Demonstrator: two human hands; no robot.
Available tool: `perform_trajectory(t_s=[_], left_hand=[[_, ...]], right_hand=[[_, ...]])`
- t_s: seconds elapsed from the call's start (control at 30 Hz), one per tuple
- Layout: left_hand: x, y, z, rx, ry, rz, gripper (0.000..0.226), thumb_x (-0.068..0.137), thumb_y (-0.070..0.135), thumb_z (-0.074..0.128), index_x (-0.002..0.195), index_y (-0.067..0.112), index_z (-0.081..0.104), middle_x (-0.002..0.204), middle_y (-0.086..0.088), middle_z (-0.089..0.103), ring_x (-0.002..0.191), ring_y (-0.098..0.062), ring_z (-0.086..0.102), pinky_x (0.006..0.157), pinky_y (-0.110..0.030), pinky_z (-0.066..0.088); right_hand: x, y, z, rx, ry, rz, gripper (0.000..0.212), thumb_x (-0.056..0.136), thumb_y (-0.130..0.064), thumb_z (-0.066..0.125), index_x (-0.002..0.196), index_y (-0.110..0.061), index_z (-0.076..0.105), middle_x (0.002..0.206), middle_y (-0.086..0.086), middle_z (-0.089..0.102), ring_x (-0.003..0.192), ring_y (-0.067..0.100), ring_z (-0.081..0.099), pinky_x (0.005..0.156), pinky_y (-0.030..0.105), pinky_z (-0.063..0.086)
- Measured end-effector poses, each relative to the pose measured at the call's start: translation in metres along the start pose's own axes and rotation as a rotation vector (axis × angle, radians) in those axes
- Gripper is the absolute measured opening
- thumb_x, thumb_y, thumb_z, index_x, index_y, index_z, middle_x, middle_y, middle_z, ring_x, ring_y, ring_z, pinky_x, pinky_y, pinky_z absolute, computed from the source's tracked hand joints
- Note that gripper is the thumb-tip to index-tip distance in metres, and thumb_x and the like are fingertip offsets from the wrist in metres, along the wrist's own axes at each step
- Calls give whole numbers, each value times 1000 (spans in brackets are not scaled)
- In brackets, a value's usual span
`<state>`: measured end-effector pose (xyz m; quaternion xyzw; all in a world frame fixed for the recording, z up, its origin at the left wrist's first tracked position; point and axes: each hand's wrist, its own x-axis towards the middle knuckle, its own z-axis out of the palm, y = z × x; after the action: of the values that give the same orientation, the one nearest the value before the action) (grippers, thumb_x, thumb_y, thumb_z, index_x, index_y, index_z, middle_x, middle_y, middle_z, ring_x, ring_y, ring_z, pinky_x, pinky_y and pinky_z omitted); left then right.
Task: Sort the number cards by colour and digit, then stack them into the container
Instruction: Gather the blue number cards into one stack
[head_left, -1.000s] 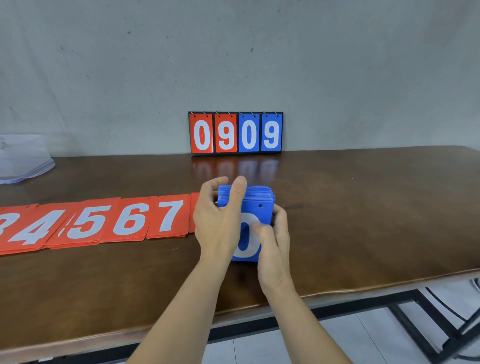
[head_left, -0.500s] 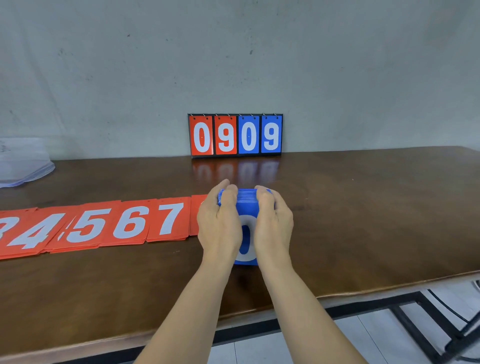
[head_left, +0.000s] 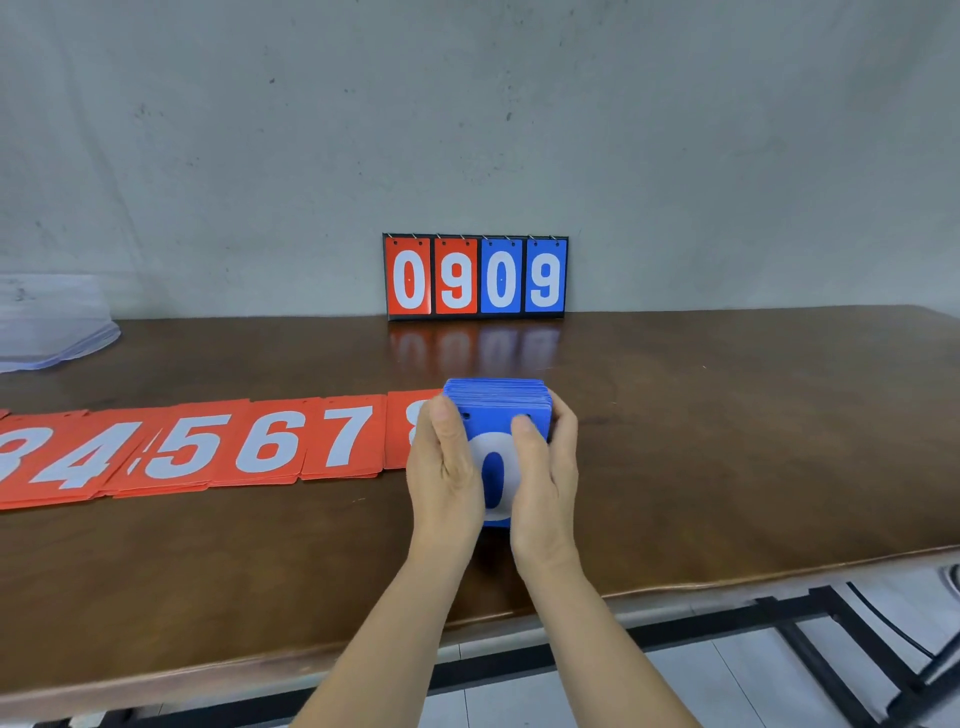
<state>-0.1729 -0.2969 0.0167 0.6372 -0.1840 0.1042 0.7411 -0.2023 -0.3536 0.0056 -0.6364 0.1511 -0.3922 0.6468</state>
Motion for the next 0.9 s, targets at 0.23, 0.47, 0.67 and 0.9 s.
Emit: perform_trajectory(t_s=[0.23,0.47,0.67,0.9], left_hand=[[-22,-14,-14,9,-173,-44,25,101,34,35,122,34,47,102,19,65,97,-3,62,74,-12,48],[-21,-9,-21,70,-200,9,40,102,30,37,142,29,34,120,17,58,109,0,58,85,-13,47],[-29,-16,-37,30,-182,-55,46,98,34,43,143,34,37,128,24,55,119,4,53,98,-24,49],[-32,-21,-39,148,-146,-1,43,101,29,41,144,27,41,122,28,57,117,4,52,96,-22,48]], right_hand=[[-16,17,-4,-146,22,-24,42,85,-26,37,121,-11,52,97,-2,63,79,5,58,66,17,49],[-19,6,-5,-197,-19,-46,27,94,-21,40,117,-13,50,98,-2,62,78,1,56,63,10,44],[-26,15,-6,-208,-68,16,41,91,-26,43,132,-23,51,115,-8,60,102,2,57,76,11,51],[-30,15,-8,-209,-25,-9,41,88,-23,44,127,-15,57,108,-3,64,95,3,59,68,9,48]])
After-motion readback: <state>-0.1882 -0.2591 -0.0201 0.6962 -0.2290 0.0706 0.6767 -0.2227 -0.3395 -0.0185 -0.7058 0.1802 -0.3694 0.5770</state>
